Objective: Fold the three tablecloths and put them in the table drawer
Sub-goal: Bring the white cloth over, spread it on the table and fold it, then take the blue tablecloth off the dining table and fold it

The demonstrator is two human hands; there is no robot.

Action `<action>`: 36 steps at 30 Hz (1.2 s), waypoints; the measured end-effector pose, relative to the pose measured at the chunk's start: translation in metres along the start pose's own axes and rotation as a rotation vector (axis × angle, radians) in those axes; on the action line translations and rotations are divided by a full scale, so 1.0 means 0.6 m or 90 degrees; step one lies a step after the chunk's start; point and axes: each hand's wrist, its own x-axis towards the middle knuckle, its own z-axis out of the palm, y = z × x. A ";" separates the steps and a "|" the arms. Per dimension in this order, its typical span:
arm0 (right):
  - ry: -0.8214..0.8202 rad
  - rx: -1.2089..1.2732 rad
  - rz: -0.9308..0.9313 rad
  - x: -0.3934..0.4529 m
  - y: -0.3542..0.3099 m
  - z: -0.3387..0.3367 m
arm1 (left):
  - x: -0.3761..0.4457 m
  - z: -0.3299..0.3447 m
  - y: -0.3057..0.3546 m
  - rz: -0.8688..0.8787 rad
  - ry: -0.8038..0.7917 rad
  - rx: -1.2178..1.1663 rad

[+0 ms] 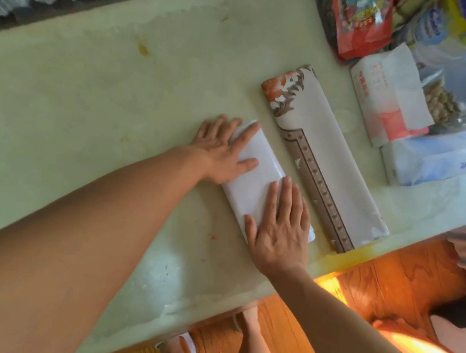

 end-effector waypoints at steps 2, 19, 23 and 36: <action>-0.027 0.009 0.005 0.002 0.000 -0.002 | 0.003 -0.003 0.007 -0.032 0.006 0.036; -0.338 -0.030 -0.093 -0.008 -0.032 -0.239 | -0.636 0.075 0.077 -0.475 -0.169 -0.273; -0.408 -0.092 -0.135 -0.104 -0.066 -0.305 | -0.759 0.058 0.071 -0.531 -0.074 -0.379; -0.251 -0.084 -0.659 -0.715 -0.711 -0.435 | -1.444 0.195 0.041 -0.697 0.247 -0.529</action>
